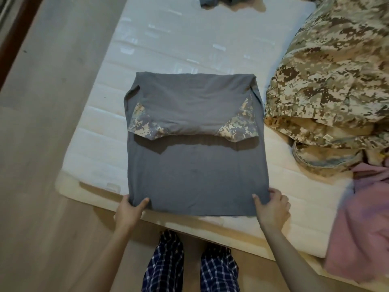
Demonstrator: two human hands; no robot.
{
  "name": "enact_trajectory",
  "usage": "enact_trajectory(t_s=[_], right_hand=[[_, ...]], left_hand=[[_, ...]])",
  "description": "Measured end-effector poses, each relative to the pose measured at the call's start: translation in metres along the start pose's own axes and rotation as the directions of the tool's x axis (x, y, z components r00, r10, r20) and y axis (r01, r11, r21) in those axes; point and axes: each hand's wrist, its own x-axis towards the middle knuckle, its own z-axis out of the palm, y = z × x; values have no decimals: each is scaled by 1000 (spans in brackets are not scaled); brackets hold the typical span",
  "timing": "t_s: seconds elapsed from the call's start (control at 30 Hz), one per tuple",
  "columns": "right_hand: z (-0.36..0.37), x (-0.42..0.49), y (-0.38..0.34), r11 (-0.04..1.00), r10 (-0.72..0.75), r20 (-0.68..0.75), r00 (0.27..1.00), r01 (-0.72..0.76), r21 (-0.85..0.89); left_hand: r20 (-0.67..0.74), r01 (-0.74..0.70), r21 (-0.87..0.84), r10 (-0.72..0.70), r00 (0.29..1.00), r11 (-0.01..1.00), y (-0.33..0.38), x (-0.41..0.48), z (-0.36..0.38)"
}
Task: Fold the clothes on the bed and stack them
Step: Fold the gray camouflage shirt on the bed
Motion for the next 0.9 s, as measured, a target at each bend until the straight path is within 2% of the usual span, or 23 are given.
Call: enact_trajectory(t_s=[0.07,0.2,0.27,0.33,0.4,0.43,0.53,0.63,0.7,0.8,0.87,0.9], right_hand=[[-7,7,-3,997,73,41,996,-74,22],[-17,14,-4,996,-55,330,942,28,87],[-29,8,-3,977,-44,376,926,-39,212],[-46,4,-3,882,21,463,886,-235,408],[-66,7,-14,692,57,574,817,-447,567],[-76,14,-25,614,55,596,801,-498,612],[-101,45,-77,457,23,580,815,-524,719],[-112,84,-147,386,-30,517,855,-467,796],[-118,105,-185,383,-66,485,872,-427,819],[-107,142,-235,407,-89,455,886,-384,829],[-93,155,-254,494,-174,404,898,-275,824],[-85,157,-260,577,-210,352,912,-175,798]], left_hand=[[72,29,-66,-24,997,997,-8,-3,-3],[103,73,-218,-51,993,973,-21,-12,-15],[112,113,-324,-81,990,939,-23,-21,-25],[169,153,-449,-85,982,881,-18,-28,-36],[223,163,-559,-41,974,813,1,-32,-50],[229,155,-613,-13,973,775,16,-30,-59],[179,123,-765,25,984,633,75,-7,-86],[128,57,-818,84,988,572,143,25,-109],[102,23,-836,114,988,548,181,40,-115],[58,-51,-819,171,984,571,236,80,-115],[49,-128,-770,258,965,625,257,102,-107],[40,-163,-734,281,959,660,260,110,-102]])
